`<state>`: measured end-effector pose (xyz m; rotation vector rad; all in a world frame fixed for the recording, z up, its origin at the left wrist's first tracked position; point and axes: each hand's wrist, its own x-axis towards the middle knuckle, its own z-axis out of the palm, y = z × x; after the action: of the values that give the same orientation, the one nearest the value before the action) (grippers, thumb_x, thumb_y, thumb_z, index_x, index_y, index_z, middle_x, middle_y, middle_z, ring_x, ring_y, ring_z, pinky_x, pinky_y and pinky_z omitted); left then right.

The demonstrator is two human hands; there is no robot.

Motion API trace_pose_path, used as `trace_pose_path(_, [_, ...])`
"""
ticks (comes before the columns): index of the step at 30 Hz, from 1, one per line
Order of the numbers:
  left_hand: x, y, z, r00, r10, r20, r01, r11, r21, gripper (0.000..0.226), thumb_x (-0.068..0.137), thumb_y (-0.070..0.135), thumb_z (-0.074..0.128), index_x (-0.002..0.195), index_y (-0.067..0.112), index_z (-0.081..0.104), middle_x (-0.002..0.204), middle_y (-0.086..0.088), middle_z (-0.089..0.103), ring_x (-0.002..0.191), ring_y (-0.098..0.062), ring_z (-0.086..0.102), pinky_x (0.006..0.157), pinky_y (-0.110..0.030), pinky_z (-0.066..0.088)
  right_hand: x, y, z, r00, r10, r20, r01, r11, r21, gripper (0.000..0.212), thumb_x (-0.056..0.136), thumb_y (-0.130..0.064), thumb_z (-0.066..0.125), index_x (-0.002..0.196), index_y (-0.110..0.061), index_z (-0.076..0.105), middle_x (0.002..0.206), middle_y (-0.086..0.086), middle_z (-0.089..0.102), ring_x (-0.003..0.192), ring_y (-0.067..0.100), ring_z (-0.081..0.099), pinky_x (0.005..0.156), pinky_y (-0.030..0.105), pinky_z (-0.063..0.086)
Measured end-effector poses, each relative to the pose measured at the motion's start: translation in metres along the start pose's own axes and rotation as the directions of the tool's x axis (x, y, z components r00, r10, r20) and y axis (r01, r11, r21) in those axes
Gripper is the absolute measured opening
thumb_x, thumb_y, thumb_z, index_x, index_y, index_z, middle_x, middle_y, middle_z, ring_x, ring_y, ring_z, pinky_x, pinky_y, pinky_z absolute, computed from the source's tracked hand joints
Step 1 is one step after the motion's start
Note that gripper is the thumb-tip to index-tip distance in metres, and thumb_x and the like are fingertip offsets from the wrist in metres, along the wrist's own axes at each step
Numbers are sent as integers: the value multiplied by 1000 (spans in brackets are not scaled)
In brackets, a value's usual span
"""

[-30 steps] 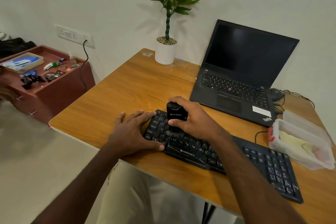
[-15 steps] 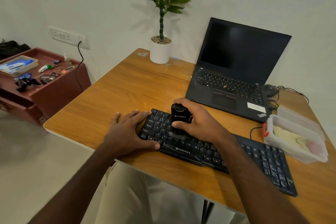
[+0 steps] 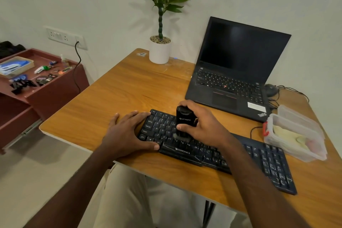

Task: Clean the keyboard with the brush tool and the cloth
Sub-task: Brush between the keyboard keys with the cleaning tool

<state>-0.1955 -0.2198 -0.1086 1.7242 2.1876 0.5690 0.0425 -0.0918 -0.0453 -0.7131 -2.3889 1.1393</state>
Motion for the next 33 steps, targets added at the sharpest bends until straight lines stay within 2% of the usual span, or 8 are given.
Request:
trace_pose_path(4, [2,-2,2,1000,-3,0,3,1000,6,124,43,102,50,150,48,20,160,6,29,148,-7,16,122,-50,-1,-10,3,-30,995,49,85,-42,995,-86,43,87,-12,78,119,-31,57,108,-6,62,91,7,66,68,24,55])
trace_pose_path(6, [3,-3,3,1000,-5,-4,5,1000,12,124,42,103,48,150,48,20,160,6,29,148,-7,17,122,-51,-1,-12,4,-37,1000,15,9,-14,993,-119,44,84,-14,80,118,-30,58,105,-7,63,92,8,65,71,24,53])
trace_pose_path(10, [2,-1,3,1000,-6,0,6,1000,4,125,41,103,47,150,47,21,160,5,29,148,-8,18,122,-50,-1,-12,-1,-21,981,-34,-189,33,999,-8,48,83,-15,81,121,-27,55,108,-9,61,97,8,61,70,22,55])
trace_pose_path(17, [3,-3,4,1000,-1,-5,2,1000,15,125,41,104,46,150,49,20,160,6,30,148,-6,16,122,-51,0,-18,7,-13,997,-18,-70,13,997,-70,46,87,-14,78,125,-27,56,110,-10,61,99,1,61,73,14,52])
trace_pose_path(22, [4,-3,4,1000,4,-4,-4,1000,11,125,41,105,44,150,48,20,160,7,29,148,-6,16,122,-51,0,-35,14,-45,998,66,7,-65,992,-108,48,84,-10,80,123,-29,60,110,-4,64,93,5,67,68,26,59])
trace_pose_path(24, [4,-4,4,1000,2,-5,-2,1000,20,125,41,105,44,150,48,20,160,6,29,148,-6,16,122,-50,0,-41,13,-54,997,56,-43,-60,995,-83,47,83,-8,80,121,-27,61,108,-6,64,94,8,66,69,26,58])
trace_pose_path(28, [4,-3,5,1000,-1,-9,1,1000,22,125,40,104,44,150,48,21,159,5,30,148,-7,17,122,-49,0,-40,8,-46,965,-26,-262,12,998,-54,49,81,-11,82,121,-25,59,106,-14,63,101,6,62,76,29,60])
trace_pose_path(33, [4,-3,5,1000,2,-5,-2,1000,25,124,41,105,43,150,49,19,159,5,30,148,-8,19,122,-50,0,-32,13,-10,981,-45,-191,35,998,-59,53,84,-23,80,131,-26,56,117,-16,60,107,3,60,77,19,55])
